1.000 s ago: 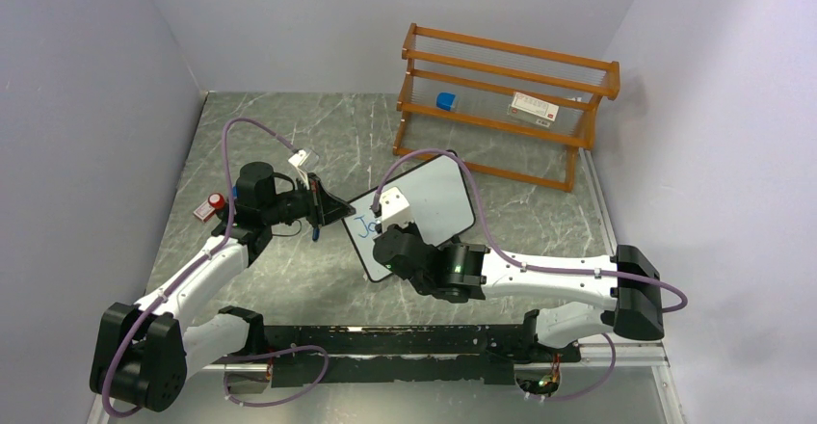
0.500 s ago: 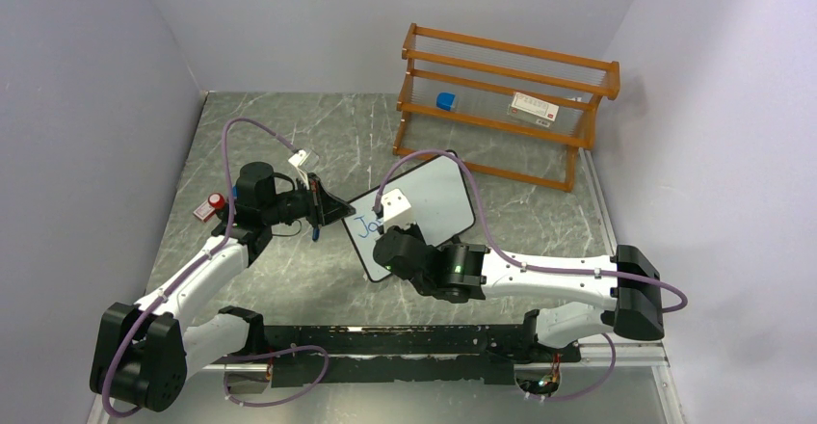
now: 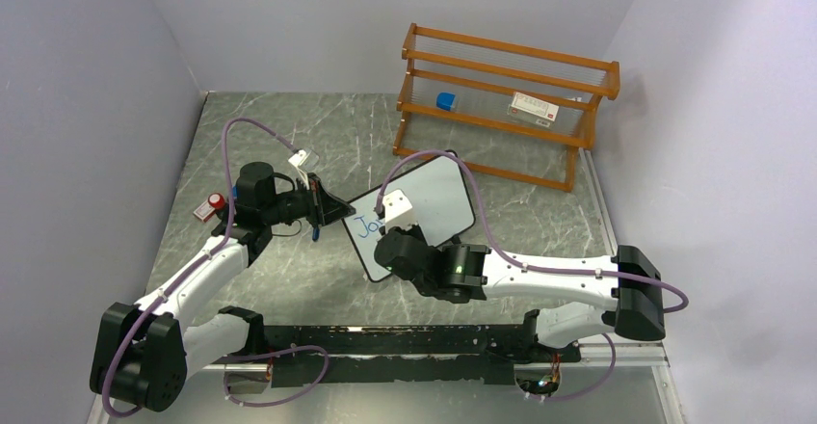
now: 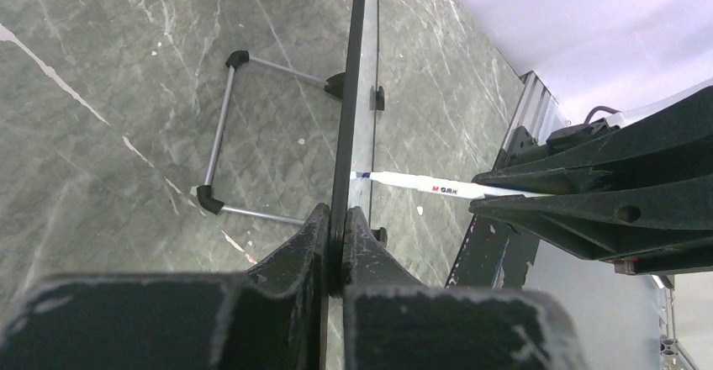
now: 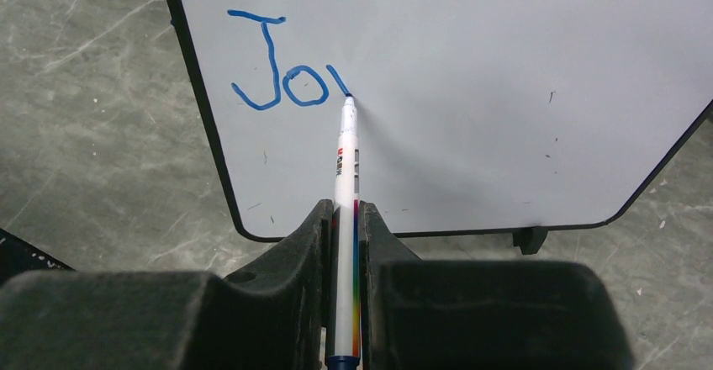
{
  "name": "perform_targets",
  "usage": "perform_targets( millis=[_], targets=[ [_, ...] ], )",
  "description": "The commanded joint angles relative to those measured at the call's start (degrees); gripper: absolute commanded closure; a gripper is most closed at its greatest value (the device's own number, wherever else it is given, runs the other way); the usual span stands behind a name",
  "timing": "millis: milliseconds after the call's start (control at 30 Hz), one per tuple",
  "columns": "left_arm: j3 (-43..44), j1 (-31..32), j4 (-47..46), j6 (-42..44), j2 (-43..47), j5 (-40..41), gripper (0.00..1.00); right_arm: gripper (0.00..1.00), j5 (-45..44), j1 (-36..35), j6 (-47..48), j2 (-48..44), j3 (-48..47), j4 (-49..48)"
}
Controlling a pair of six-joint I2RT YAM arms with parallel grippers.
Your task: Write a sentence on the whiteboard
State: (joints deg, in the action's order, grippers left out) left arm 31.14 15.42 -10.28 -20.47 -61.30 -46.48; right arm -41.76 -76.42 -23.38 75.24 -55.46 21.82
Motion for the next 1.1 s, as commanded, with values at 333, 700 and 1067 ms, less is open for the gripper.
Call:
perform_targets(
  millis=[333,700,1067],
  targets=[
    [0.0,-0.6,3.1,3.3,-1.5,5.2,0.95,1.00,-0.8,0.7,-0.5,-3.4,1.5,-0.8],
    [0.0,-0.6,2.9,3.2,-1.5,5.0,0.95,1.00,-3.3,1.3,0.0,-2.5,0.6,-2.7],
    [0.0,-0.6,2.8,3.2,-1.6,4.8,0.95,1.00,-2.2,2.0,0.5,-1.6,0.6,-4.0]
  ],
)
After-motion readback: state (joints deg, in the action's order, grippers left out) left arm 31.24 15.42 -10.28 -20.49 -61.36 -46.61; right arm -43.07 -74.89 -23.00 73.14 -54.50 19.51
